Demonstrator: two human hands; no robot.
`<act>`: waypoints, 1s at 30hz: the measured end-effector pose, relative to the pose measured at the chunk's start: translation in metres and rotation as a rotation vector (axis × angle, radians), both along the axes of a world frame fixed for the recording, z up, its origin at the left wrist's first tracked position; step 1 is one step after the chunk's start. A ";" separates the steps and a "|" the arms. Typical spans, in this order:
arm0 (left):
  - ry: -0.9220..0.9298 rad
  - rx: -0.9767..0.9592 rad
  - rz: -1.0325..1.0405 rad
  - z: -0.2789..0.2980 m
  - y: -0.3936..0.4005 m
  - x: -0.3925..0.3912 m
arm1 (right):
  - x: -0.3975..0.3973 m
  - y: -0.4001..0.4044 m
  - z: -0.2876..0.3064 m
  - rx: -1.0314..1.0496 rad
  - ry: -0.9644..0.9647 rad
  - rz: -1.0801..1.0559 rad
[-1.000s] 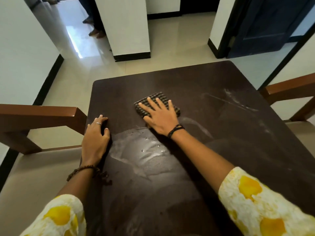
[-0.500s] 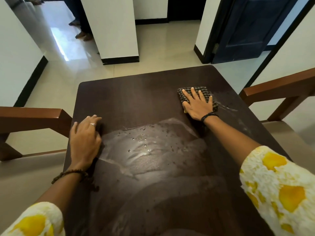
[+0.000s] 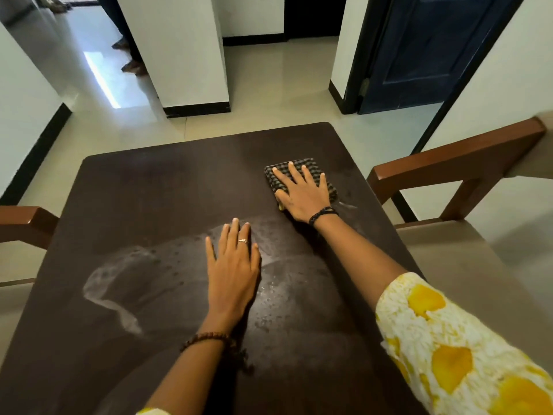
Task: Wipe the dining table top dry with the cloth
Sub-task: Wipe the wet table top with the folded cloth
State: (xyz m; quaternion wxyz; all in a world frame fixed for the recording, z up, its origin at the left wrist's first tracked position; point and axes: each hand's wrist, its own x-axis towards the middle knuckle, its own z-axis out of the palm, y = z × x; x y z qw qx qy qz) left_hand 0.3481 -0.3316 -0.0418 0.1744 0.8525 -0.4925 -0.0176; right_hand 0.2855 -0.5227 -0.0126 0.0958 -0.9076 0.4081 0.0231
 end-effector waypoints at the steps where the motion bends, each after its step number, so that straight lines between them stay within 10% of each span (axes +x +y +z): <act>1: 0.004 0.005 0.002 0.000 -0.001 -0.001 | -0.007 -0.010 0.000 0.007 -0.004 -0.011; 30: 0.030 -0.019 0.054 0.008 -0.004 -0.004 | -0.062 -0.060 -0.003 0.008 -0.004 -0.121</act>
